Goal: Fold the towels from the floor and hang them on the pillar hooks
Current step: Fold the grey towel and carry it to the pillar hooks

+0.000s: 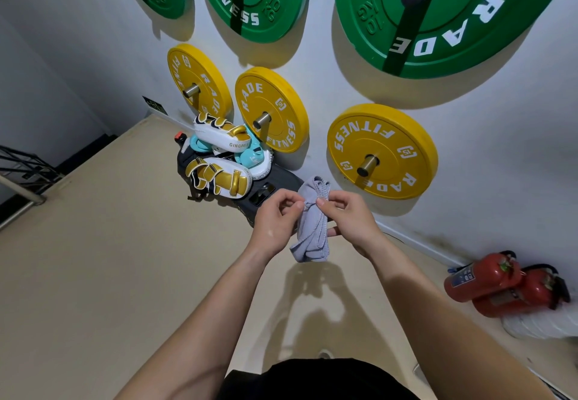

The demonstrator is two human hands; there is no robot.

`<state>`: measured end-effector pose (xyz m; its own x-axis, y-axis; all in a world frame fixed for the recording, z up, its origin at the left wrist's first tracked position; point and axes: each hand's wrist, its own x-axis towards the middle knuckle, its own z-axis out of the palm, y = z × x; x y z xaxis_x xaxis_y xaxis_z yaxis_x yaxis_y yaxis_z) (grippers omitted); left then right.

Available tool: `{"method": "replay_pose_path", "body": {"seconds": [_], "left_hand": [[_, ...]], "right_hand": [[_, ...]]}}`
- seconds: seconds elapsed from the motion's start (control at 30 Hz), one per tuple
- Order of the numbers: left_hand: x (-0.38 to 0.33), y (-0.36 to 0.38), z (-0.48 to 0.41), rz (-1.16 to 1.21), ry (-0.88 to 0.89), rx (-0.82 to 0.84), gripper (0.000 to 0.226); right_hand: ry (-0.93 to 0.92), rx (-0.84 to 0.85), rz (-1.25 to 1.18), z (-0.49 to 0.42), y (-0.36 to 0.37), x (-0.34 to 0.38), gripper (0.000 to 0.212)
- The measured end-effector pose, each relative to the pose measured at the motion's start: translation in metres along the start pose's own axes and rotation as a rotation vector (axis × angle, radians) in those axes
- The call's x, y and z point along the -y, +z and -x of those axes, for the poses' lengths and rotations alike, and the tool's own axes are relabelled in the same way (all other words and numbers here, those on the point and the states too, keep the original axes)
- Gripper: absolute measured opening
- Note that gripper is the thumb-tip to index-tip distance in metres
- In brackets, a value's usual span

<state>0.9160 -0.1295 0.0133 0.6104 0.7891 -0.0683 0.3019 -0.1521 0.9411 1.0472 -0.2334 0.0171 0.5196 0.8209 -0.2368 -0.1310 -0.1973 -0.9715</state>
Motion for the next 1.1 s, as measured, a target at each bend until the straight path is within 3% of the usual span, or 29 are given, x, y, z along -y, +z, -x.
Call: {"method": "replay_pose_path", "body": {"seconds": [0.17, 0.33, 0.57, 0.8, 1.0, 1.1], "left_hand": [[-0.003, 0.003, -0.003, 0.031, -0.013, -0.077, 0.012], [0.000, 0.007, -0.003, -0.088, 0.053, -0.174, 0.006], [-0.003, 0.004, 0.001, 0.069, -0.036, -0.115, 0.023], [-0.002, -0.008, -0.004, 0.043, -0.055, -0.137, 0.007], [-0.009, -0.016, -0.004, 0.066, -0.156, -0.237, 0.011], [-0.010, -0.023, -0.003, -0.041, -0.117, -0.278, 0.010]], "right_hand": [[0.056, -0.015, -0.043, -0.005, 0.003, -0.001, 0.024], [0.068, -0.052, -0.077, -0.006, 0.010, 0.002, 0.035], [0.046, -0.055, -0.048, -0.008, 0.014, 0.003, 0.034], [0.021, -0.032, -0.008, -0.009, 0.020, 0.009, 0.018], [-0.027, -0.101, 0.127, -0.012, 0.031, 0.008, 0.034], [-0.045, -0.159, 0.188, -0.013, 0.034, 0.008, 0.044]]}}
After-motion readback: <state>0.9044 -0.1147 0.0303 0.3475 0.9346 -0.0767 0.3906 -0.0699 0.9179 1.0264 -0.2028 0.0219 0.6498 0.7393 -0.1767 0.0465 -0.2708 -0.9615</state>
